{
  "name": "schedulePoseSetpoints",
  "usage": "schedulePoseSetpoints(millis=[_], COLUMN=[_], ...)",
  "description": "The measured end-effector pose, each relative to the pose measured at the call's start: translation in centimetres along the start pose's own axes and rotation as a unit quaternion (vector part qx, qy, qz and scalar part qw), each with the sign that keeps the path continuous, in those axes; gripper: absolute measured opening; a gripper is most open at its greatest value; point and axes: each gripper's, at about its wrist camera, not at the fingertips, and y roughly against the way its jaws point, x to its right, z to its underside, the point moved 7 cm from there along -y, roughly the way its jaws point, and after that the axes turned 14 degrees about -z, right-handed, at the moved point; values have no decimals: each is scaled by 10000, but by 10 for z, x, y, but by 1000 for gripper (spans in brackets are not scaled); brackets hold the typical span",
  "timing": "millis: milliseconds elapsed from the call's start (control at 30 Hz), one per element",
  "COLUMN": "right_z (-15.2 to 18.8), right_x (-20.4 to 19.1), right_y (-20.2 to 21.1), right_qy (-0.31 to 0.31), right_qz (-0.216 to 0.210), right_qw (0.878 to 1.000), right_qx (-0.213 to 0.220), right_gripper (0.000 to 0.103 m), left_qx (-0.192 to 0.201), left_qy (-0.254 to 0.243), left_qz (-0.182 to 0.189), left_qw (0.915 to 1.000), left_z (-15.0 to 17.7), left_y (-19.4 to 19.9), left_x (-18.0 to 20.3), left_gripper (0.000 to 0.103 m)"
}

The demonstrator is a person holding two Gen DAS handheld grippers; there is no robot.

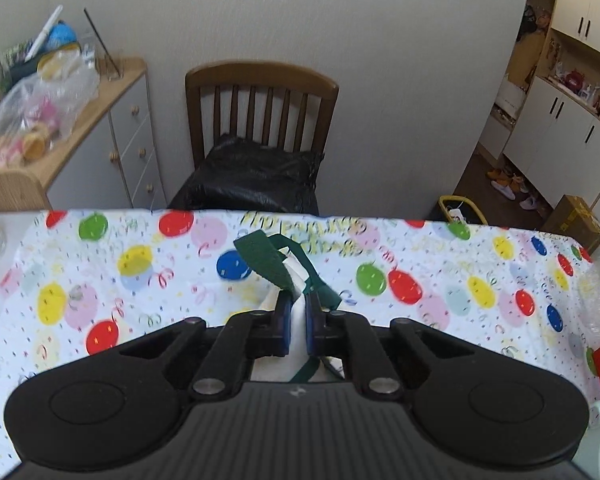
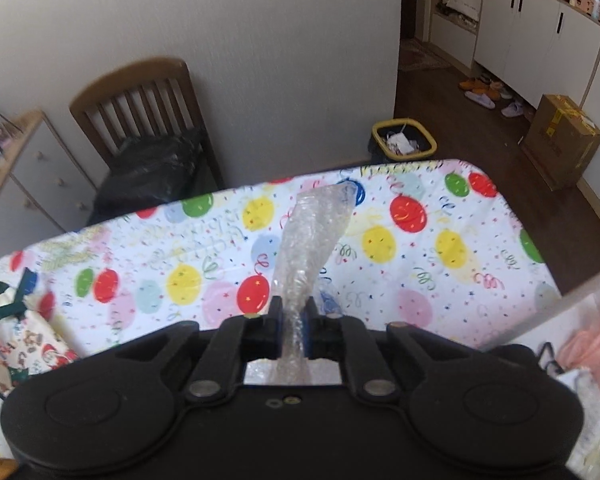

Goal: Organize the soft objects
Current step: 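Lift and carry the tote bag and bubble wrap over the red box with both tools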

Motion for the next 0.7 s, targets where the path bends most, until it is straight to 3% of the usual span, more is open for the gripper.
schedulePoseSetpoints(millis=[300, 700], right_z=[9, 37], right_x=[-10, 15], right_y=[75, 157], right_qy=[95, 120], right_qz=[-430, -524], right_qw=[9987, 9977], right_qx=[263, 408], right_gripper=[8, 8], left_qx=[330, 840], left_qy=[-6, -232], left_qz=[83, 459], left_qw=[9994, 9951], left_z=[-26, -48], left_y=[51, 153], left_x=[18, 66], left_gripper=[6, 6])
